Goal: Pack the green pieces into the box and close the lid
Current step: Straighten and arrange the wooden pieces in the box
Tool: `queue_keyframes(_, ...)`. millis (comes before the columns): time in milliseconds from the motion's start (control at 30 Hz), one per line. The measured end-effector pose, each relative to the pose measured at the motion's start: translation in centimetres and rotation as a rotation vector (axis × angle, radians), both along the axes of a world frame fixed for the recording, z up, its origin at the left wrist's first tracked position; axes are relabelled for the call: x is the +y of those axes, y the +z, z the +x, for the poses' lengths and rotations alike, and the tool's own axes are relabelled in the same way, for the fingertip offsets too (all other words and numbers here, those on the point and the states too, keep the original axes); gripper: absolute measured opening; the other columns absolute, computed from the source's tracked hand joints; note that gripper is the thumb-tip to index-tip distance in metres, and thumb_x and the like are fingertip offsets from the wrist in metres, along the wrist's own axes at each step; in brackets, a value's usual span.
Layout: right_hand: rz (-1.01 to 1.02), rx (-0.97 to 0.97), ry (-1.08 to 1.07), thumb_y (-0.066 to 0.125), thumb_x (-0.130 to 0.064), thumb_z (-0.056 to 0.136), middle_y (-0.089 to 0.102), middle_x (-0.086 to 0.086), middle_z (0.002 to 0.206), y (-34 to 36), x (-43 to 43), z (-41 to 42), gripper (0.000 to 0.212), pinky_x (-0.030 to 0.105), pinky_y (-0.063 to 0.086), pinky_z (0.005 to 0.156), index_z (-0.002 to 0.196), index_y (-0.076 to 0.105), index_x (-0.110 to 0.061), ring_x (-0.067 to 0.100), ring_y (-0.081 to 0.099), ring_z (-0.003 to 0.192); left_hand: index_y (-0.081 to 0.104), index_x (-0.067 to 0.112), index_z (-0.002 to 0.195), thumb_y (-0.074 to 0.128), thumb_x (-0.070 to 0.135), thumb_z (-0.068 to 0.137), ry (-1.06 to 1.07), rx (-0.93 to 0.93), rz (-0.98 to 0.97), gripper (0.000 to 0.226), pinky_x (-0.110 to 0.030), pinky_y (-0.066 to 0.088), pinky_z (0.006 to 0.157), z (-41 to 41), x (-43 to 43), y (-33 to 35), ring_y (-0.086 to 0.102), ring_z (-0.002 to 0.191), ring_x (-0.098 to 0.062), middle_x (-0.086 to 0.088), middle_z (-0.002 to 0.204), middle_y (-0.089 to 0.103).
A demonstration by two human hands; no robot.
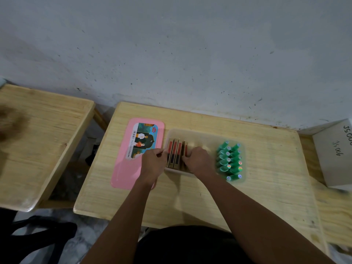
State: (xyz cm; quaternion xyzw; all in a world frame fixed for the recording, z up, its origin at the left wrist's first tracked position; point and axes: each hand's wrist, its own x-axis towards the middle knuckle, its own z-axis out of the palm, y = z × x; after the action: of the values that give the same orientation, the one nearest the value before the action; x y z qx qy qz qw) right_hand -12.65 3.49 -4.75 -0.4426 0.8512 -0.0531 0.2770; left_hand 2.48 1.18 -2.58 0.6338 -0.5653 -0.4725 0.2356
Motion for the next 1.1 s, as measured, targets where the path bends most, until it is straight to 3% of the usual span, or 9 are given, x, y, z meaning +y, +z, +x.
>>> queue_keyframes(267,-0.012,-0.025,0.000,0.057,-0.051,0.085,0.070,0.004,0.083,-0.5,0.0,-0.1,0.038,0.031,0.052,0.069,0.088,0.070,-0.016,0.024,0.067,0.078,0.071,-0.003,0.092,0.056,0.017,0.095,-0.019,-0.024,-0.014,0.025,-0.003,0.036,0.043,0.0,-0.1,0.1,0.048,0.056,-0.004,0.007,0.058,0.055)
queue_keyframes(467,0.004,-0.144,0.141,0.055,-0.035,0.092,0.073,-0.002,0.095,-0.5,0.2,-0.8,0.023,0.031,0.054,0.075,0.099,0.075,-0.027,0.018,0.066,0.082,0.071,-0.002,0.092,0.056,0.017,0.096,-0.022,-0.025,-0.023,0.024,-0.003,0.038,0.044,0.0,0.0,-0.1,0.051,0.059,-0.005,0.007,0.060,0.055)
queue_keyframes(567,-0.044,-0.054,0.156,0.054,-0.036,0.090,0.073,-0.006,0.094,0.6,0.4,-1.6,0.021,0.026,0.046,0.068,0.094,0.074,-0.029,0.014,0.064,0.080,0.070,0.001,0.087,0.055,0.018,0.096,-0.038,-0.037,-0.028,0.024,-0.004,0.038,0.044,0.1,0.0,-0.2,0.051,0.058,-0.006,0.008,0.059,0.054)
queue_keyframes(667,-0.083,0.094,0.035,0.053,-0.046,0.088,0.070,-0.009,0.092,1.9,0.4,-2.7,0.020,0.026,0.042,0.068,0.094,0.066,-0.032,0.016,0.065,0.088,0.071,-0.003,0.092,0.056,0.018,0.096,-0.032,-0.044,-0.034,0.026,-0.005,0.038,0.044,0.1,-0.1,-0.3,0.050,0.055,-0.004,0.009,0.058,0.054)
queue_keyframes(833,0.055,0.154,0.110,0.052,-0.047,0.084,0.070,-0.002,0.096,1.3,0.5,-2.5,0.031,0.031,0.049,0.073,0.100,0.064,-0.024,0.023,0.066,0.092,0.073,0.000,0.094,0.055,0.019,0.096,-0.051,-0.056,-0.044,0.026,-0.009,0.037,0.049,0.1,-0.2,-0.3,0.052,0.055,-0.004,0.006,0.061,0.058)
queue_keyframes(967,0.059,0.176,0.133,0.060,-0.045,0.083,0.071,0.003,0.094,1.1,0.4,-1.7,0.031,0.028,0.045,0.065,0.094,0.067,-0.016,0.024,0.068,0.088,0.073,0.001,0.097,0.056,0.019,0.096,-0.057,-0.073,-0.058,0.025,-0.008,0.038,0.048,0.1,-0.1,-0.3,0.054,0.057,-0.003,0.004,0.064,0.060)
queue_keyframes(1100,0.025,0.109,0.072,0.062,-0.052,0.079,0.069,0.000,0.089,1.5,0.8,-1.6,0.037,0.029,0.049,0.070,0.090,0.066,-0.016,0.023,0.067,0.086,0.073,0.002,0.099,0.056,0.020,0.096,-0.058,-0.078,-0.064,0.025,-0.009,0.037,0.050,0.1,-0.2,-0.4,0.054,0.057,-0.003,0.003,0.066,0.061)
